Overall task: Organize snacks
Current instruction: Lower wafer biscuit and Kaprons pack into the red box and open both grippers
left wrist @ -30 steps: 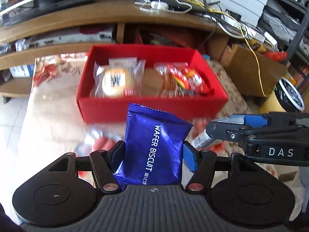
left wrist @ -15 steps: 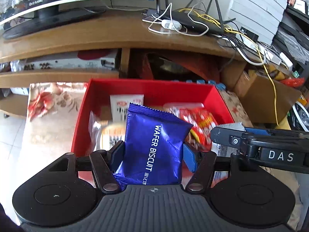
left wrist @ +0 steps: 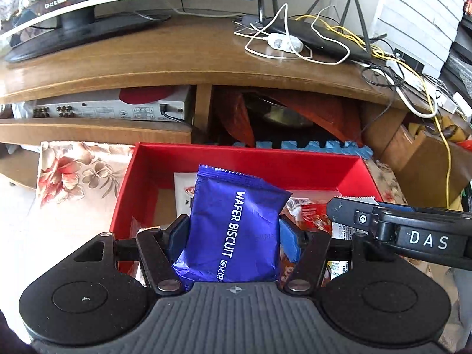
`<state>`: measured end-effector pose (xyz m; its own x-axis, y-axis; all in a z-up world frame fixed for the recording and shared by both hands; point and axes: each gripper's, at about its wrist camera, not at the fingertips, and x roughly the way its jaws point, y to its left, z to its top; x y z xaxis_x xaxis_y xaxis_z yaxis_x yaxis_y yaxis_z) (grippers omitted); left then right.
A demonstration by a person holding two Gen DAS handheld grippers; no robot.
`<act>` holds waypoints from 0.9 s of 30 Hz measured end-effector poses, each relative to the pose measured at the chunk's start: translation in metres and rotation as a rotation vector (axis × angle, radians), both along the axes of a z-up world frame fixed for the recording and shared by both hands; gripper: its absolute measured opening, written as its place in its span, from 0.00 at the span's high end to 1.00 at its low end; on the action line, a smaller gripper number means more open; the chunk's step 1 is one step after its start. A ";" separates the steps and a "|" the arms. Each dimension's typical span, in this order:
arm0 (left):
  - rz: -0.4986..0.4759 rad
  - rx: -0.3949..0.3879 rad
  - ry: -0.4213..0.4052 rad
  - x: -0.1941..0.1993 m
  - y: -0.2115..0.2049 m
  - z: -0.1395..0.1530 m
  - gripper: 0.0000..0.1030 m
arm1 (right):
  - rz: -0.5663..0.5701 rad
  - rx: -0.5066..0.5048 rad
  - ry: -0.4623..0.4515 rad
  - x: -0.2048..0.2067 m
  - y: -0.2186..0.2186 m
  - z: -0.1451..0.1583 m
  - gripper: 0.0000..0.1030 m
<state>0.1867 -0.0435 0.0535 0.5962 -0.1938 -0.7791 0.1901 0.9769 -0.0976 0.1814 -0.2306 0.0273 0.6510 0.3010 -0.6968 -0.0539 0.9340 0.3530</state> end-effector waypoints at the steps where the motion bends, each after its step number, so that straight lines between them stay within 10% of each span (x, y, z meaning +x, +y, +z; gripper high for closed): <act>1: 0.003 0.006 -0.002 0.002 0.000 -0.001 0.33 | -0.001 0.006 0.002 0.003 0.000 -0.002 0.49; 27: -0.028 0.055 -0.036 -0.003 -0.008 0.007 0.14 | -0.085 0.056 -0.027 0.006 -0.007 0.008 0.45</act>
